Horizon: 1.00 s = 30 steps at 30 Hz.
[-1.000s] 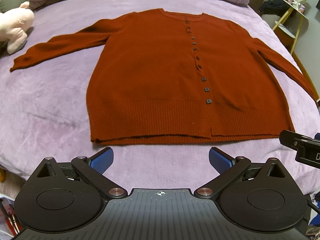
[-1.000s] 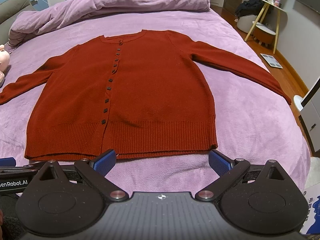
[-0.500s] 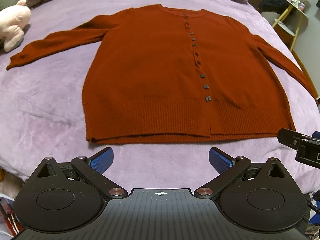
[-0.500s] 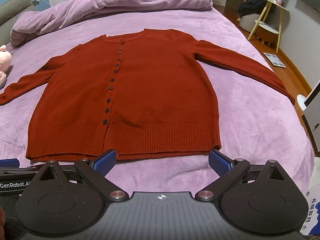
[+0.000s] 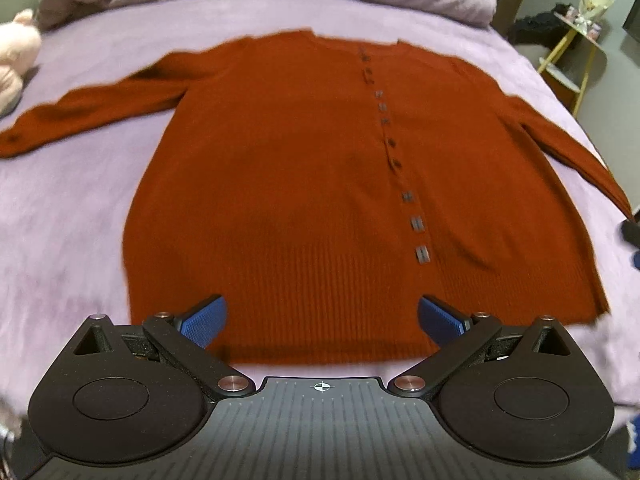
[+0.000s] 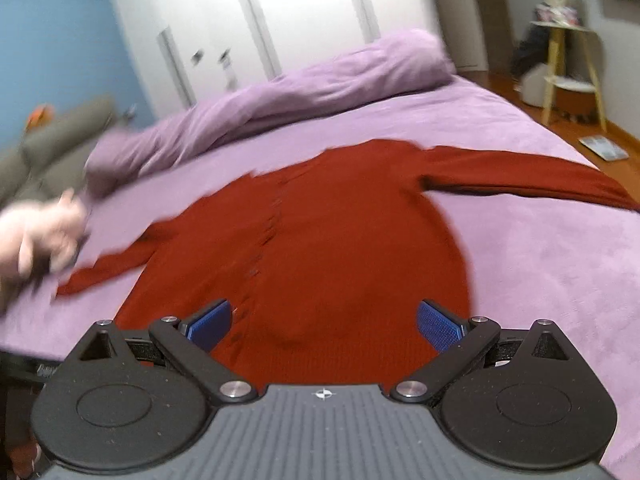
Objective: Fold small clothes
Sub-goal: 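Grasp the cardigan sleeve cuff with the right tool and lift it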
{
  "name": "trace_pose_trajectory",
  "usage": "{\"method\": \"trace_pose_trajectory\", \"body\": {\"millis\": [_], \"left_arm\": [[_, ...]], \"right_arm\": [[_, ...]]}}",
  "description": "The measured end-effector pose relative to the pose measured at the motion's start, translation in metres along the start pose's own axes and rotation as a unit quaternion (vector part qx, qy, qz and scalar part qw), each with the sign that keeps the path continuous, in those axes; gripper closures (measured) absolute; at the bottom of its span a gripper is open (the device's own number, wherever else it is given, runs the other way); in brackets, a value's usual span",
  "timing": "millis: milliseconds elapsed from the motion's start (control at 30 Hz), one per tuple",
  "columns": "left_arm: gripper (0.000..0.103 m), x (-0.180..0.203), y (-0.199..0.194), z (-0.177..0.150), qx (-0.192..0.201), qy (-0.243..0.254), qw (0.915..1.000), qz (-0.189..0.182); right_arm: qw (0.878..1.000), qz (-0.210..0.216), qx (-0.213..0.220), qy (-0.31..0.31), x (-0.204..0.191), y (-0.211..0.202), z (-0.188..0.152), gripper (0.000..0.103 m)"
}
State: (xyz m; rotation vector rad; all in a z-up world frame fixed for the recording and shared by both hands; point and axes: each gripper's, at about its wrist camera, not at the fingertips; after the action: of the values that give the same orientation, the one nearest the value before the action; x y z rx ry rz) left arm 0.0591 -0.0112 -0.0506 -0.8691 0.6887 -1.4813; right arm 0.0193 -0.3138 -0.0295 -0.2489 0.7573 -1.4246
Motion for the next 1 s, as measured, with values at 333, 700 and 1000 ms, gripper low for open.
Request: {"method": "trace_pose_trajectory", "body": {"millis": [333,700,1000], "left_arm": [[0.000,0.013,0.080,0.034,-0.002,0.001,0.9998,0.019],[0.000,0.003,0.086,0.024,0.023,0.023,0.9994,-0.003],[0.003,-0.005,0.067,0.035,0.045,-0.013,0.9978,-0.047]], "right_arm": [[0.911,-0.085,0.102,0.390,0.241,0.065,0.058,0.031],[0.843,-0.125,0.144,0.502,0.328,0.104,0.062,0.092],[0.965,-0.124,0.152,0.173,0.178,0.115,0.141,0.097]]}}
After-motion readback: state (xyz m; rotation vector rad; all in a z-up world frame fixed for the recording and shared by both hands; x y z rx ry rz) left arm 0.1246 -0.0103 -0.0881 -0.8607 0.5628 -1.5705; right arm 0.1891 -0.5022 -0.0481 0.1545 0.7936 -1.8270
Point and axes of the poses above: each gripper's, at about its wrist camera, not at the fingertips, and y roughly the way its jaws point, x to its right, z to its top, and after that the axes turned 1 degree about -y, right-handed
